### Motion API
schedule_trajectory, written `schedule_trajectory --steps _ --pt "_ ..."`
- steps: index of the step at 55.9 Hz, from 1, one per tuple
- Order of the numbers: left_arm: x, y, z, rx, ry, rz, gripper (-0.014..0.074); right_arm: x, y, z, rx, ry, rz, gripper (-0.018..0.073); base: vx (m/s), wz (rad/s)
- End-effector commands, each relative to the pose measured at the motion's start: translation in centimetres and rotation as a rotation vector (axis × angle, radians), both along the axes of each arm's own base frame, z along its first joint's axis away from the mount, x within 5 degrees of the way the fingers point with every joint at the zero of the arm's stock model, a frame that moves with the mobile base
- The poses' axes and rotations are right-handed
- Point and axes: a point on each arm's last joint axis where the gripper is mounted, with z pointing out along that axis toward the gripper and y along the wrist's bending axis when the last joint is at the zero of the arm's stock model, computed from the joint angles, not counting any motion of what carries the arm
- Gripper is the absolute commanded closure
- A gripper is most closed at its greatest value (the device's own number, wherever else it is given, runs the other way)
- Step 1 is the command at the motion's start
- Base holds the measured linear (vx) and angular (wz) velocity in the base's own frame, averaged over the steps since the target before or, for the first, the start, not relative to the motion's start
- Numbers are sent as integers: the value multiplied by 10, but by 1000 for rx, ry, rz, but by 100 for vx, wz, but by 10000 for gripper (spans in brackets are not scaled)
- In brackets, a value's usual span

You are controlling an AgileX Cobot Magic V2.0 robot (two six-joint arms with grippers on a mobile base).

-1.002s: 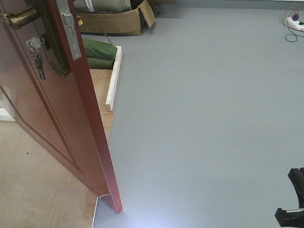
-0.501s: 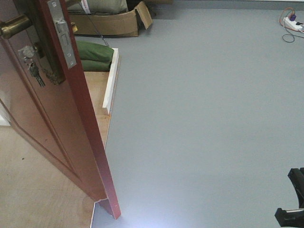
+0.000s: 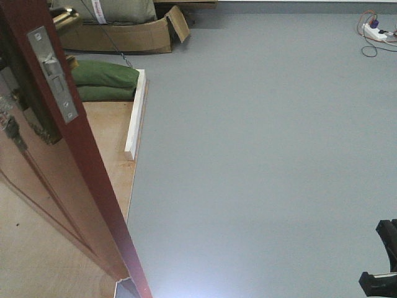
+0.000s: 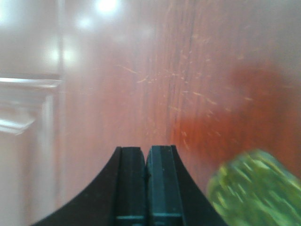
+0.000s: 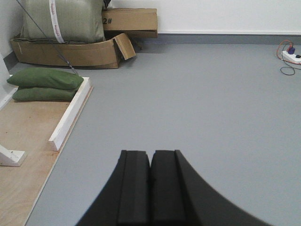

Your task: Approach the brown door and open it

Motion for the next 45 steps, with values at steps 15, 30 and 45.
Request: schedule_trajectory --steps 15,30,45 --pt "-5 1 20 -33 -120 1 600 2 -1 6 -10 -83 -5 559 10 -5" --pt "-5 1 20 -33 -120 1 600 2 -1 6 -10 -80 -5 559 10 -5" --pt "-5 1 20 -33 -120 1 600 2 -1 6 -10 -80 -5 559 12 -9"
